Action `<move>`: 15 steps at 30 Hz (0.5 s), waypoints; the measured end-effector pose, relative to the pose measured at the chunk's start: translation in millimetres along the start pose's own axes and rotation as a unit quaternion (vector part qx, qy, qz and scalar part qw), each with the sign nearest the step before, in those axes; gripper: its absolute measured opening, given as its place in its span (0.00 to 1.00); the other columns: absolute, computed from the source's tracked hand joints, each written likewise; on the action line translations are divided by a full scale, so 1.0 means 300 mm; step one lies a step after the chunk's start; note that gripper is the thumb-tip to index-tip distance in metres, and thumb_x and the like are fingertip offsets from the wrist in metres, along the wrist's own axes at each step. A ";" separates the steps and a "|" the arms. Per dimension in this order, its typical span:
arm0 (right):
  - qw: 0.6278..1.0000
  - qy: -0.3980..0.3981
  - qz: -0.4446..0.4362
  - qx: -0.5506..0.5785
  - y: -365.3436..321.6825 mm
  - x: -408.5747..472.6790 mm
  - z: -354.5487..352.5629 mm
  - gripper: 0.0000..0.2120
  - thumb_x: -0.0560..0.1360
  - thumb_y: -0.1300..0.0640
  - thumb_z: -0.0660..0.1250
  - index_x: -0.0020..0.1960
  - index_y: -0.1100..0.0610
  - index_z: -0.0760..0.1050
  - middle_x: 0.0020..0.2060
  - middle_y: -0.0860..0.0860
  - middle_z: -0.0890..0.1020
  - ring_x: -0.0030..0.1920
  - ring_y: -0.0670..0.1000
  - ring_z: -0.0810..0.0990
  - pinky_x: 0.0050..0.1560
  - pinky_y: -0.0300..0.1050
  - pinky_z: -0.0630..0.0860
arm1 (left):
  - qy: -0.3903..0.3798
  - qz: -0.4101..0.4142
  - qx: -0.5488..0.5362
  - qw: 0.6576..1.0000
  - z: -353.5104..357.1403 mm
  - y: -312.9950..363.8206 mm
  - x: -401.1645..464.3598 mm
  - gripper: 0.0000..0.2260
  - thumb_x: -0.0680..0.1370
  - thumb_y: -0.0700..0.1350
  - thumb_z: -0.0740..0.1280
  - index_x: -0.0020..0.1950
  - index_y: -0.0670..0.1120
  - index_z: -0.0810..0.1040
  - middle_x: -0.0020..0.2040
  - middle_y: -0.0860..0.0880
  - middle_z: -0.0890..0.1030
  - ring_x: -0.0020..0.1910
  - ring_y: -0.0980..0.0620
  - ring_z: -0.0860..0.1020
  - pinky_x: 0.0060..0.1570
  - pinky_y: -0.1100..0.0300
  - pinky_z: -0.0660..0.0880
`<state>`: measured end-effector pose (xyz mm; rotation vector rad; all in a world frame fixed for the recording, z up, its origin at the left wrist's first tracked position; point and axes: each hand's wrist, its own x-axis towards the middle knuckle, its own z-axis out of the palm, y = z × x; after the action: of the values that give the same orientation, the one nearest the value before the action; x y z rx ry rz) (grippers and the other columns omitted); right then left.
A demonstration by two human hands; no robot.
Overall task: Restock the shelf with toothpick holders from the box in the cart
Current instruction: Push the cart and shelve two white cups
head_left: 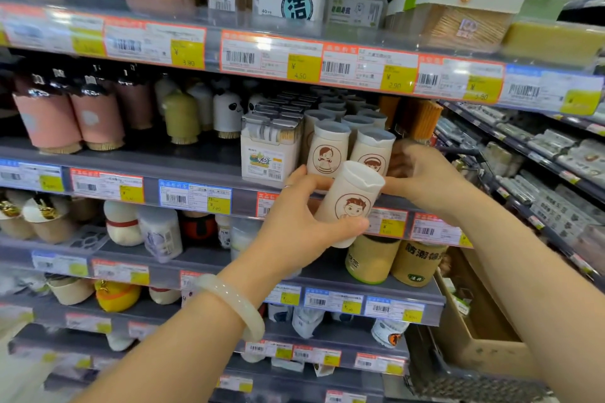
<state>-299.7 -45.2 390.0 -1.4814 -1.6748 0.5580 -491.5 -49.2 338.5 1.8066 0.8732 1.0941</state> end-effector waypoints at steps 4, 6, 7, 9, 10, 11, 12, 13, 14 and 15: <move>1.000 -0.014 -0.004 -0.007 0.000 0.004 -0.003 0.19 0.69 0.62 0.74 0.58 0.57 0.74 0.48 0.50 0.81 0.47 0.47 0.80 0.50 0.39 0.77 | -0.002 -0.010 0.003 1.000 -0.007 -0.005 0.004 0.30 0.55 0.64 0.73 0.55 0.55 0.76 0.65 0.53 0.71 0.58 0.53 0.76 0.56 0.49 0.77; 1.000 -0.011 -0.009 -0.013 -0.003 0.007 0.001 0.19 0.69 0.63 0.73 0.59 0.58 0.74 0.47 0.49 0.81 0.46 0.46 0.80 0.49 0.38 0.77 | -0.003 -0.021 0.015 1.000 -0.012 -0.008 0.007 0.30 0.56 0.65 0.73 0.54 0.58 0.75 0.68 0.50 0.70 0.62 0.52 0.75 0.58 0.47 0.75; 1.000 -0.006 -0.011 -0.017 -0.002 0.009 0.004 0.20 0.69 0.63 0.73 0.59 0.58 0.74 0.47 0.49 0.81 0.46 0.46 0.80 0.48 0.37 0.77 | -0.004 -0.024 0.019 1.000 -0.014 -0.007 0.007 0.30 0.56 0.65 0.73 0.55 0.58 0.75 0.68 0.50 0.69 0.61 0.52 0.75 0.58 0.47 0.75; 1.000 0.001 -0.006 -0.016 0.001 0.013 0.008 0.21 0.69 0.62 0.74 0.60 0.59 0.74 0.49 0.51 0.81 0.48 0.47 0.80 0.49 0.38 0.76 | -0.005 -0.027 0.022 0.999 -0.017 -0.002 0.006 0.31 0.55 0.65 0.73 0.56 0.57 0.75 0.68 0.51 0.68 0.60 0.53 0.76 0.58 0.48 0.75; 1.000 0.002 -0.004 -0.014 0.001 0.014 0.009 0.21 0.69 0.62 0.74 0.60 0.59 0.74 0.49 0.51 0.81 0.49 0.48 0.80 0.50 0.38 0.76 | -0.005 -0.030 0.025 0.999 -0.018 0.000 0.004 0.31 0.55 0.64 0.73 0.56 0.57 0.75 0.70 0.52 0.67 0.59 0.54 0.76 0.59 0.48 0.75; 1.000 0.001 -0.003 -0.012 0.001 0.017 0.009 0.21 0.69 0.62 0.74 0.60 0.59 0.74 0.50 0.51 0.81 0.49 0.47 0.80 0.50 0.38 0.76 | -0.005 -0.034 0.030 0.999 -0.018 0.004 0.003 0.31 0.55 0.64 0.73 0.56 0.58 0.75 0.71 0.54 0.65 0.60 0.54 0.75 0.59 0.48 0.75; 1.000 0.001 -0.003 -0.011 0.000 0.017 0.009 0.21 0.69 0.62 0.74 0.60 0.59 0.74 0.49 0.51 0.81 0.49 0.46 0.80 0.50 0.38 0.76 | -0.004 -0.039 0.036 0.999 -0.018 0.006 0.002 0.31 0.55 0.64 0.74 0.56 0.58 0.74 0.73 0.54 0.62 0.62 0.54 0.74 0.61 0.48 0.74; 1.000 0.002 -0.005 -0.010 -0.001 0.018 0.010 0.21 0.69 0.62 0.74 0.60 0.59 0.74 0.49 0.50 0.81 0.49 0.46 0.80 0.50 0.37 0.76 | -0.003 -0.045 0.040 0.998 -0.017 0.009 0.001 0.31 0.55 0.63 0.74 0.55 0.59 0.74 0.74 0.55 0.60 0.64 0.53 0.72 0.62 0.48 0.73; 1.000 0.003 -0.007 -0.011 -0.002 0.018 0.011 0.20 0.69 0.63 0.74 0.59 0.58 0.74 0.48 0.49 0.81 0.48 0.45 0.79 0.50 0.37 0.76 | -0.002 -0.049 0.042 0.998 -0.017 0.014 0.000 0.30 0.55 0.64 0.74 0.55 0.59 0.74 0.75 0.56 0.59 0.67 0.53 0.70 0.63 0.48 0.71; 1.000 0.002 -0.008 -0.013 -0.001 0.019 0.011 0.19 0.69 0.63 0.74 0.58 0.57 0.74 0.47 0.49 0.80 0.48 0.44 0.79 0.50 0.36 0.76 | -0.002 -0.050 0.043 0.998 -0.017 0.019 -0.003 0.30 0.55 0.64 0.74 0.55 0.60 0.74 0.75 0.56 0.58 0.69 0.52 0.69 0.64 0.48 0.71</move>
<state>-302.3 -39.2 389.8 -1.4859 -1.6957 0.5259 -495.6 -50.8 344.6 1.8125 1.0118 1.0032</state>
